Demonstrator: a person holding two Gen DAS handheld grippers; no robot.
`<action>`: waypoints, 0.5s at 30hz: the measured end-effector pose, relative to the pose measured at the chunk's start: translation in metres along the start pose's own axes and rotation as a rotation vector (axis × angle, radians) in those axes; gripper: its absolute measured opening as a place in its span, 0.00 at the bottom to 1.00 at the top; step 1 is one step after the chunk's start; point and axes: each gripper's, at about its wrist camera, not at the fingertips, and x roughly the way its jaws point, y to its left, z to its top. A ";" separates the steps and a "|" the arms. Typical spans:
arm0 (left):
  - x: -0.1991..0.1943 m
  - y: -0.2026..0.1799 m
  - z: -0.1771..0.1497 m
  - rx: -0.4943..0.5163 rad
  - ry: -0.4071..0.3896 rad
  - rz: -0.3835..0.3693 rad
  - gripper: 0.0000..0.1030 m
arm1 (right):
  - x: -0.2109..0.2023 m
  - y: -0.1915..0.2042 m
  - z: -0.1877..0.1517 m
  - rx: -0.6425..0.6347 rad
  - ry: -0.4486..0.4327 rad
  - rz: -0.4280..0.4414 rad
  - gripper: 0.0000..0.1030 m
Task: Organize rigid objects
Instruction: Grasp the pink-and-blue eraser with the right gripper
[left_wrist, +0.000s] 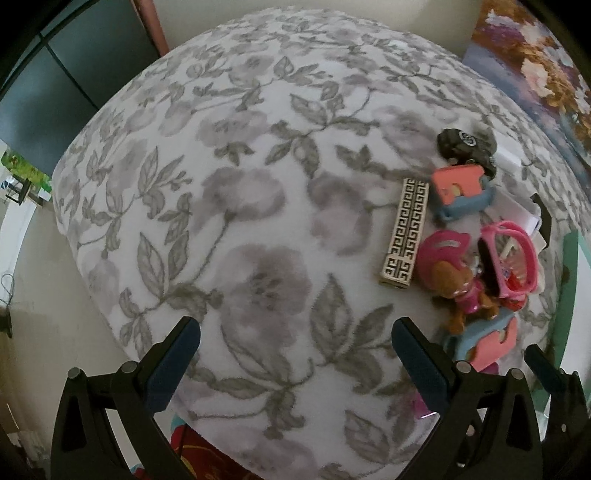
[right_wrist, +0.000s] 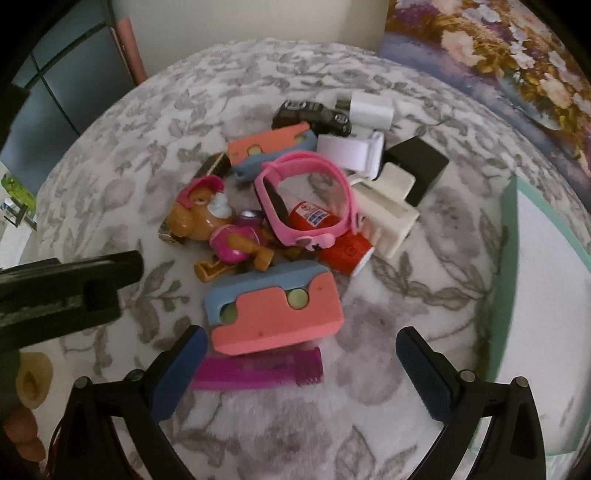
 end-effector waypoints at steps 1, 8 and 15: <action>0.002 0.001 0.000 -0.001 0.005 -0.004 1.00 | 0.003 0.000 0.000 -0.002 0.007 -0.004 1.00; 0.005 0.001 0.001 0.008 0.008 -0.022 1.00 | 0.015 -0.001 0.002 0.013 0.012 -0.035 1.00; 0.006 -0.003 0.000 0.014 0.017 -0.015 1.00 | 0.016 0.001 0.011 0.014 -0.011 -0.035 0.93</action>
